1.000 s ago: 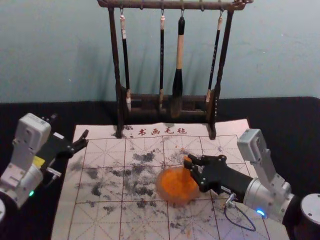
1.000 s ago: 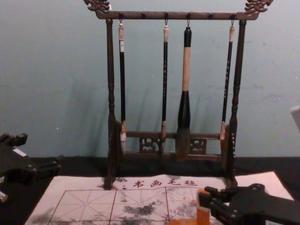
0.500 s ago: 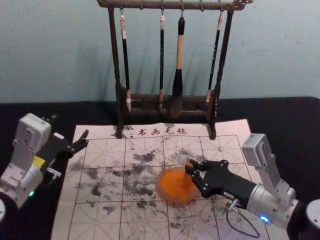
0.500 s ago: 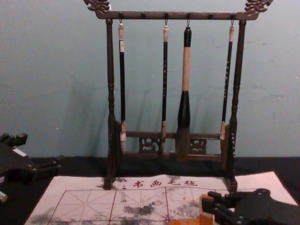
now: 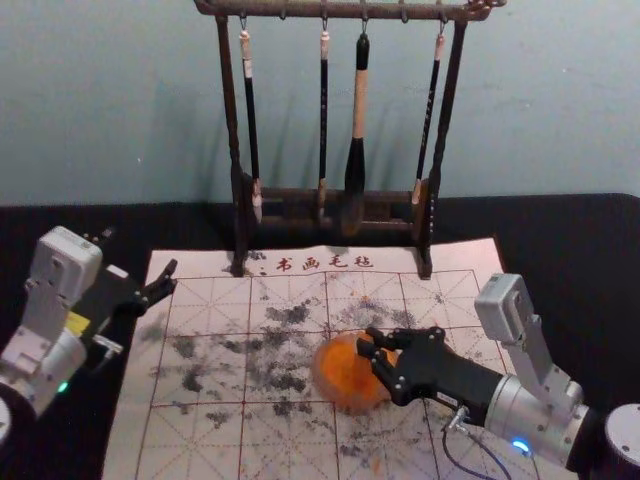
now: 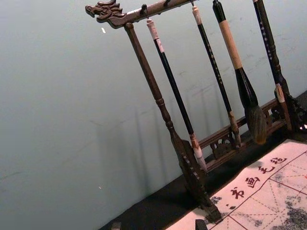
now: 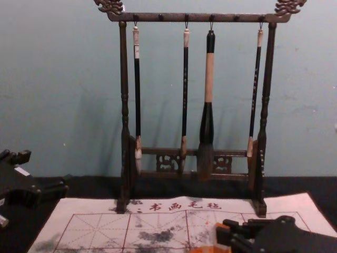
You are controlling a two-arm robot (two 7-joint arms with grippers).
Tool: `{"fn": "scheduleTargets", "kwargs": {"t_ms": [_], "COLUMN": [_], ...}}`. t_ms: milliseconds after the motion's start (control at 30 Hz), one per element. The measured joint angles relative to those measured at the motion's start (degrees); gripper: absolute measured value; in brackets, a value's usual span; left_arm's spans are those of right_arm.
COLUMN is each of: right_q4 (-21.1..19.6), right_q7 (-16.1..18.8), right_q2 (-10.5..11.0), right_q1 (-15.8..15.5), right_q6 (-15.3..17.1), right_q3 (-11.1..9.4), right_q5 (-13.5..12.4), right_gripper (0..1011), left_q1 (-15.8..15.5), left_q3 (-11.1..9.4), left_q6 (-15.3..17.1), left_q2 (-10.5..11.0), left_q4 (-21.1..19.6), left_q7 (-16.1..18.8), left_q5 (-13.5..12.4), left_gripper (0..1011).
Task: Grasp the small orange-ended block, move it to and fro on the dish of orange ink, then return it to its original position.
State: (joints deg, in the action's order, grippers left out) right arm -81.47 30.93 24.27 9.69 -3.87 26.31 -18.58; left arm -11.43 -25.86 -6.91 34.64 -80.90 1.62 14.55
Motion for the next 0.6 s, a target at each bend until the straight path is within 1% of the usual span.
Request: {"fn": "scheduleTargets", "kwargs": {"t_ms": [233, 433, 567, 600], "right_q4": [-0.91, -3.15, -5.07, -5.92], "right_q7": [-0.69, -2.01, -2.80, -3.07], "right_q2": [-0.06, 0.43, 1.19, 1.56], "right_q1": [-0.12, -1.32, -2.62, -3.26], "right_q6": [-0.01, 0.00, -0.10, -0.28], "right_q3": [-0.37, -2.09, -3.56, -4.24], "right_q5": [-0.36, -1.43, -2.29, -2.65], "right_gripper": [81, 81, 81, 81], "left_q1": [0.00, 0.00, 0.00, 0.00], "left_q3": [0.00, 0.00, 0.00, 0.00], "left_q6": [0.00, 0.00, 0.00, 0.00], "left_q2": [0.00, 0.00, 0.00, 0.00], "left_q4": [0.00, 0.00, 0.00, 0.00], "left_q7": [0.00, 0.00, 0.00, 0.00], "left_q5": [0.00, 0.00, 0.00, 0.00], "left_gripper": [1001, 1001, 1001, 1002]}}
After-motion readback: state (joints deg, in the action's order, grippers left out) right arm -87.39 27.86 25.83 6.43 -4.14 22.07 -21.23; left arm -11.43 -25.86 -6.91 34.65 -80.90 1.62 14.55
